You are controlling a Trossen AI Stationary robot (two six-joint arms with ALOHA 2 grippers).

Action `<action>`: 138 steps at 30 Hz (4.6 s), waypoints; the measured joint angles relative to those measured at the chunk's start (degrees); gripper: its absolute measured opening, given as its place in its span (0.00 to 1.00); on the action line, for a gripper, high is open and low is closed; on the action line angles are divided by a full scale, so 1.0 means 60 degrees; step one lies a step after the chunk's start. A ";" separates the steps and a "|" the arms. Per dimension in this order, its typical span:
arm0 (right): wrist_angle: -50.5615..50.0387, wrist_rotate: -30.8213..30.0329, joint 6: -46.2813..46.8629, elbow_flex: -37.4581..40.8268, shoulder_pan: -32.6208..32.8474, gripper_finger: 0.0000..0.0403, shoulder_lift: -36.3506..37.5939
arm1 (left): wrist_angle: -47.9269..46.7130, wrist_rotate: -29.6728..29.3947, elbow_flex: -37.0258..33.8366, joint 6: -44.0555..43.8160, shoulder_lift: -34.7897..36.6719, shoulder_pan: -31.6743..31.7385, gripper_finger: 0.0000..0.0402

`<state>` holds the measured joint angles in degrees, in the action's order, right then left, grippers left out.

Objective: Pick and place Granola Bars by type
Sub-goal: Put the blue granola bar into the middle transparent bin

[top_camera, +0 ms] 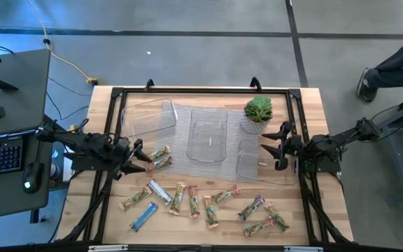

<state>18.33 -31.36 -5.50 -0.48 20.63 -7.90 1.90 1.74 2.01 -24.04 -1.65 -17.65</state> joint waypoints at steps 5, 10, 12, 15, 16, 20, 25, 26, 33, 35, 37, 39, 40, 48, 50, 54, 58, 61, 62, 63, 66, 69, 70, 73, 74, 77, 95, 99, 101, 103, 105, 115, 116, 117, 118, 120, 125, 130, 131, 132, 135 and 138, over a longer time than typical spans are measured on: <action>0.0082 -0.0017 0.0191 -0.0002 0.0002 0.45 0.0000 | -0.0541 0.0003 0.0001 -0.0160 0.0000 0.0000 0.54; 0.0069 -0.0004 0.1156 -0.0001 0.0001 0.45 0.0000 | -0.0353 -0.0210 0.0001 -0.0318 0.0000 0.0000 0.54; 0.0068 -0.0002 0.0927 0.0001 -0.0001 0.45 0.0000 | -0.0287 -0.0327 0.0005 -0.0375 0.0000 -0.0001 0.54; 0.0034 0.0004 0.0694 0.0001 0.0002 0.45 0.0000 | -0.0279 -0.0691 0.0005 -0.0541 0.0003 -0.0004 0.54; -0.0002 0.0004 0.0679 0.0001 0.0001 0.45 0.0000 | -0.0280 -0.0816 0.0005 -0.0575 0.0001 -0.0004 0.54; -0.0007 -0.0155 0.0638 -0.0002 -0.0001 0.45 0.0000 | -0.0348 -0.0898 0.0005 -0.0603 0.0002 0.0000 0.54; -0.0011 -0.0554 0.0879 0.0001 -0.0001 0.45 0.0000 | -0.0321 -0.1378 0.0005 -0.0718 0.0002 -0.0002 0.54; -0.0021 -0.0620 0.1086 0.0001 -0.0001 0.45 0.0000 | -0.0331 -0.1401 0.0004 -0.0724 0.0001 0.0000 0.54; -0.0084 -0.0955 0.1549 -0.0001 -0.0001 0.45 0.0000 | 0.0030 -0.1258 -0.0163 -0.0866 -0.0093 0.0000 0.54; -0.0089 -0.0899 0.1444 0.0001 -0.0001 0.45 0.0000 | -0.0002 -0.1167 -0.0170 -0.0868 -0.0142 0.0000 0.54; -0.0197 -0.0696 0.1436 0.0001 -0.0001 0.45 0.0000 | -0.0031 -0.1010 -0.0181 -0.0859 -0.0139 0.0000 0.54; -0.0217 -0.0287 0.1355 0.0001 -0.0001 0.45 -0.0004 | -0.0064 -0.0823 -0.0188 -0.0858 -0.0137 0.0000 0.54; -0.0189 -0.0126 0.1184 0.0001 -0.0001 0.45 0.0000 | -0.0069 -0.0782 -0.0193 -0.0857 -0.0138 -0.0002 0.54; -0.0025 0.0098 0.1126 0.0001 -0.0001 0.45 -0.0003 | -0.0070 -0.0934 -0.0206 -0.1042 -0.0138 -0.0001 0.54; -0.0025 0.0308 0.1119 0.0001 -0.0001 0.45 -0.0001 | -0.0053 -0.1194 -0.0214 -0.1041 -0.0138 -0.0004 0.54; -0.0022 0.0697 0.1272 0.0001 -0.0001 0.45 0.0000 | 0.0051 -0.1729 -0.0217 -0.1041 -0.0138 -0.0001 0.54; -0.0102 0.1009 0.1418 0.0001 -0.0001 0.45 -0.0028 | 0.0090 -0.2048 -0.0221 -0.1049 -0.0138 0.0000 0.54; -0.0159 0.1060 0.1749 -0.0002 -0.0001 0.45 -0.0044 | 0.0104 -0.2180 -0.0223 -0.1079 -0.0163 -0.0001 0.54; -0.0153 0.1112 0.1965 0.0001 -0.0001 0.45 -0.0044 | 0.0138 -0.2225 -0.0225 -0.1075 -0.0205 -0.0002 0.54; -0.0153 0.1180 0.2123 0.0001 -0.0001 0.45 -0.0044 | 0.0146 -0.2273 -0.0225 -0.1068 -0.0237 -0.0002 0.54; -0.0151 0.1363 0.2552 0.0001 -0.0001 0.45 -0.0044 | 0.0151 -0.2328 -0.0225 -0.1039 -0.0481 -0.0002 0.54; -0.0149 0.1642 0.3126 0.0001 -0.0001 0.45 -0.0044 | 0.0141 -0.2324 -0.0228 -0.1044 -0.0793 -0.0002 0.54; -0.0139 0.1752 0.3265 0.0001 -0.0001 0.45 -0.0044 | 0.0158 -0.2328 -0.0228 -0.1053 -0.0908 0.0000 0.54; -0.0004 0.1934 0.3656 -0.0001 -0.0001 0.45 -0.0044 | 0.0184 -0.2338 -0.0232 -0.1327 -0.1287 -0.0003 0.54; -0.0002 0.1939 0.3666 -0.0001 -0.0001 0.45 -0.0045 | 0.0184 -0.2330 -0.0232 -0.1481 -0.1420 0.0000 0.54; 0.0021 0.1786 0.3427 0.0001 -0.0001 0.45 -0.0048 | 0.0227 -0.2089 -0.0232 -0.1783 -0.1830 -0.0002 0.54; 0.0797 0.2088 0.1468 -0.0854 0.0035 0.45 -0.0609 | 0.1012 -0.1677 0.1346 -0.0194 -0.2689 -0.0004 0.54; 0.0249 0.2355 0.0410 -0.2263 0.0259 0.45 -0.1947 | 0.1056 -0.1701 0.1859 0.0121 -0.3183 -0.0004 0.54; -0.0508 0.2663 0.0163 -0.3199 0.0456 0.45 -0.2881 | 0.1033 -0.1705 0.2070 0.0114 -0.3541 -0.0004 0.54; -0.1773 0.3091 0.0003 -0.4134 0.0711 0.45 -0.3938 | 0.1013 -0.1703 0.2312 0.0114 -0.3972 -0.0004 0.54; -0.2992 0.3800 -0.0382 -0.4995 0.1043 0.45 -0.4972 | 0.1027 -0.1658 0.2582 0.0119 -0.4422 0.0000 0.54; -0.6200 0.4227 0.0801 -0.7635 0.3056 0.45 -0.8968 | 0.1030 -0.0914 0.3419 0.0349 -0.6547 0.0000 0.54; -0.6205 0.4185 0.1178 -0.7731 0.3197 0.45 -0.9313 | 0.1068 -0.0880 0.3429 0.0366 -0.6737 -0.0004 0.54; -0.6211 0.4143 0.1597 -0.7808 0.3320 0.45 -0.9657 | 0.1136 -0.0881 0.3429 0.0359 -0.6905 -0.0004 0.54; -0.6207 0.4142 0.2016 -0.7853 0.3423 0.45 -0.9984 | 0.1250 -0.0878 0.3429 0.0328 -0.7072 -0.0004 0.54; -0.6233 0.4121 0.2662 -0.7863 0.3610 0.45 -1.0651 | 0.1532 -0.0874 0.3433 0.0316 -0.7372 -0.0004 0.54; -0.6330 0.4129 0.3062 -0.7854 0.3989 0.45 -1.2396 | 0.1809 -0.0878 0.3433 0.0464 -0.7882 -0.0004 0.54; -0.6502 0.4084 0.3181 -0.7853 0.4139 0.45 -1.3605 | 0.2009 -0.0818 0.3433 0.0468 -0.7956 -0.0004 0.54; -0.6619 0.4077 0.3233 -0.7853 0.4144 0.45 -1.3746 | 0.2009 -0.0808 0.3433 0.0468 -0.7956 -0.0004 0.54; -0.6728 0.4041 0.3256 -0.7853 0.4134 0.45 -1.3875 | 0.2005 -0.0805 0.3433 0.0468 -0.7958 -0.0004 0.54; -0.7110 0.3682 0.3343 -0.7853 0.4126 0.45 -1.4128 | 0.2005 -0.0803 0.3433 0.0466 -0.7956 -0.0004 0.54; -0.7530 0.3235 0.3345 -0.7853 0.4126 0.45 -1.4234 | 0.2013 -0.0801 0.3433 0.0464 -0.7956 -0.0004 0.54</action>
<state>-26.85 -11.95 14.57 -47.59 45.39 -93.30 13.98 -3.07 22.61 -21.26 -49.39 -17.67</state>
